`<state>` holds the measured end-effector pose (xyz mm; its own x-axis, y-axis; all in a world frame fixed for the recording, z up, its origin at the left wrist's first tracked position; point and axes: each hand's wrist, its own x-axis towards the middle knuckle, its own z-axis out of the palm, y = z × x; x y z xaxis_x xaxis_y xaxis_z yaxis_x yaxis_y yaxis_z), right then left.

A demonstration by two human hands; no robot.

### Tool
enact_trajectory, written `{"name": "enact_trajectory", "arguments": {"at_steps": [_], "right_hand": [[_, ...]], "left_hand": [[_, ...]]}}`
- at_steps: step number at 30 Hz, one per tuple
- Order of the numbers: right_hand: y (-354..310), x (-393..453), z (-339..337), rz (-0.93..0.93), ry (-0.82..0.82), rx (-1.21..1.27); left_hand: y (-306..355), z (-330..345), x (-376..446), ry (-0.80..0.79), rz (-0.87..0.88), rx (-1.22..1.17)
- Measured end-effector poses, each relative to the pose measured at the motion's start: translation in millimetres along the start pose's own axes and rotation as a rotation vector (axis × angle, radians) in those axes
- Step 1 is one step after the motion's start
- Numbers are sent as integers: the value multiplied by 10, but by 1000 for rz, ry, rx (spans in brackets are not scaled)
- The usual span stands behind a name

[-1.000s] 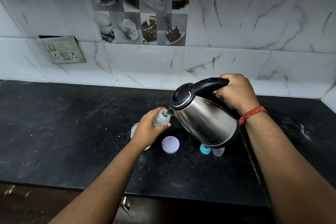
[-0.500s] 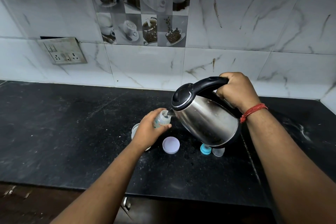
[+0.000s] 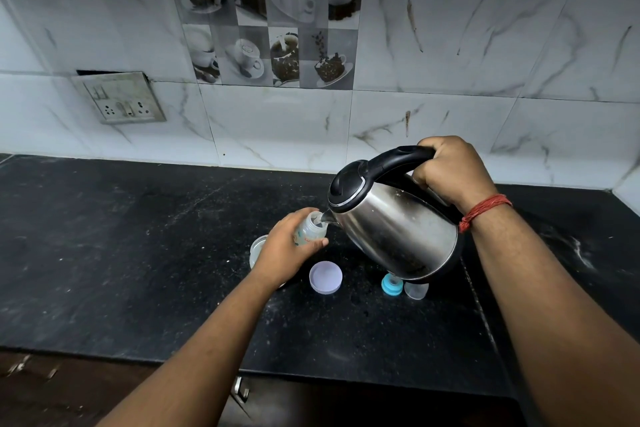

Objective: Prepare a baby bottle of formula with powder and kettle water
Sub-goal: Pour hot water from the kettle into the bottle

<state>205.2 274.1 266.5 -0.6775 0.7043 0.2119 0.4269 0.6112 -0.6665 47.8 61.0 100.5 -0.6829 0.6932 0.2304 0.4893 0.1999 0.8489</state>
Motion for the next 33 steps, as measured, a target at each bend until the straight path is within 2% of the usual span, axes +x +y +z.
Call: {"name": "enact_trajectory", "arguments": {"at_steps": [21, 33], "right_hand": [[94, 292, 32, -16, -27, -13], [457, 533, 207, 93, 0, 342]], "left_hand": [[-83, 97, 223, -5, -10, -44], [-65, 53, 345, 39, -61, -208]]}}
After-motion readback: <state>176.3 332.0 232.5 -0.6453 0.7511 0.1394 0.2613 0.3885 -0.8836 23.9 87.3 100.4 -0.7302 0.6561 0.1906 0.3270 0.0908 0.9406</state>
